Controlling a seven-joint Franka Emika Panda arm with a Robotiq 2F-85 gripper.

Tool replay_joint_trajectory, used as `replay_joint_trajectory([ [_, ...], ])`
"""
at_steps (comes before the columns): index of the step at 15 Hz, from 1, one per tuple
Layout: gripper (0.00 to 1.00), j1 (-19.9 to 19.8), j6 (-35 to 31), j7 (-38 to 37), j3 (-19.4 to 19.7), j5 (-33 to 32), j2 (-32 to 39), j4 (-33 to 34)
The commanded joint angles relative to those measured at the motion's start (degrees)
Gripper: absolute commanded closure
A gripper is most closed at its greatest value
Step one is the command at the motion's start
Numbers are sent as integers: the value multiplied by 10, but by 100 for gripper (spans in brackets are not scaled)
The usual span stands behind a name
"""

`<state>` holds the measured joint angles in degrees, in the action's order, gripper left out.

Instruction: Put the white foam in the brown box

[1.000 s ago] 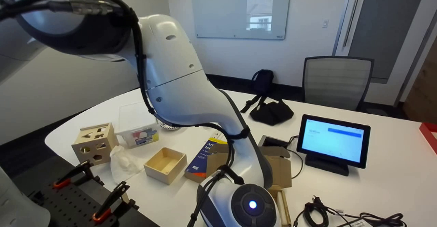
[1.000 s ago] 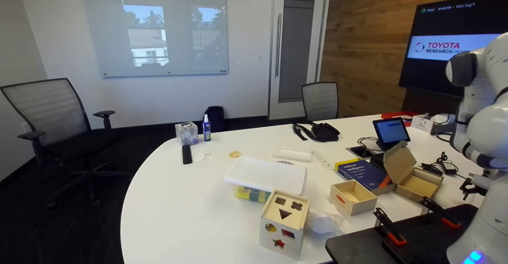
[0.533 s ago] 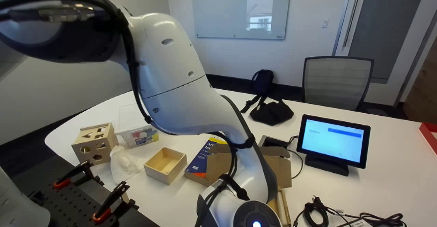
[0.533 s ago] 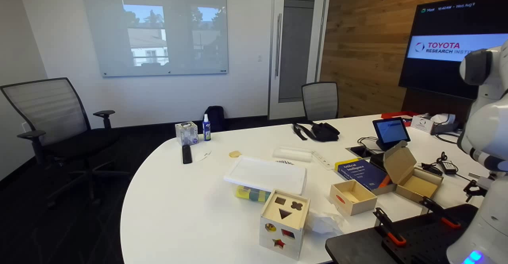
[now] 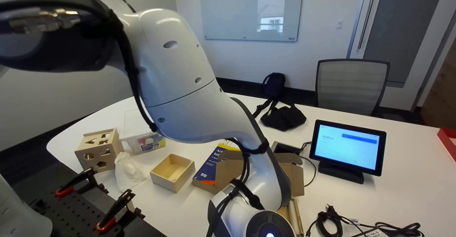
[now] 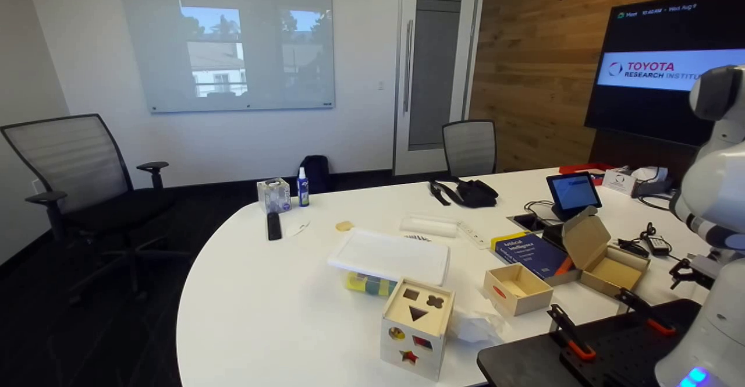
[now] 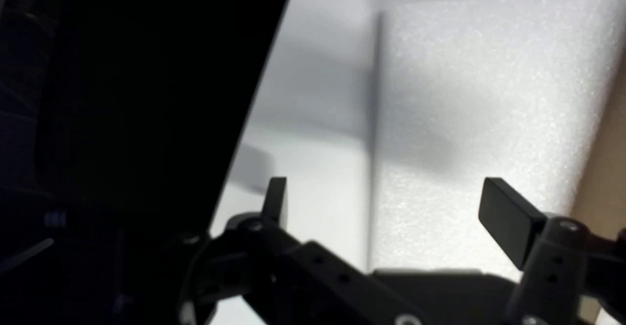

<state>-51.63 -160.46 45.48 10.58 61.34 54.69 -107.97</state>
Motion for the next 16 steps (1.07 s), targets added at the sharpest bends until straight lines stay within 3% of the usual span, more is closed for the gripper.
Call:
replay_joint_trajectory([
  [1,0,-13,-13,-12,-34,-8,-14,-5],
  [9,0,-11,-19,-21,-43,-17,-1,4],
  [16,0,-32,-10,-22,-46,-21,14,19],
])
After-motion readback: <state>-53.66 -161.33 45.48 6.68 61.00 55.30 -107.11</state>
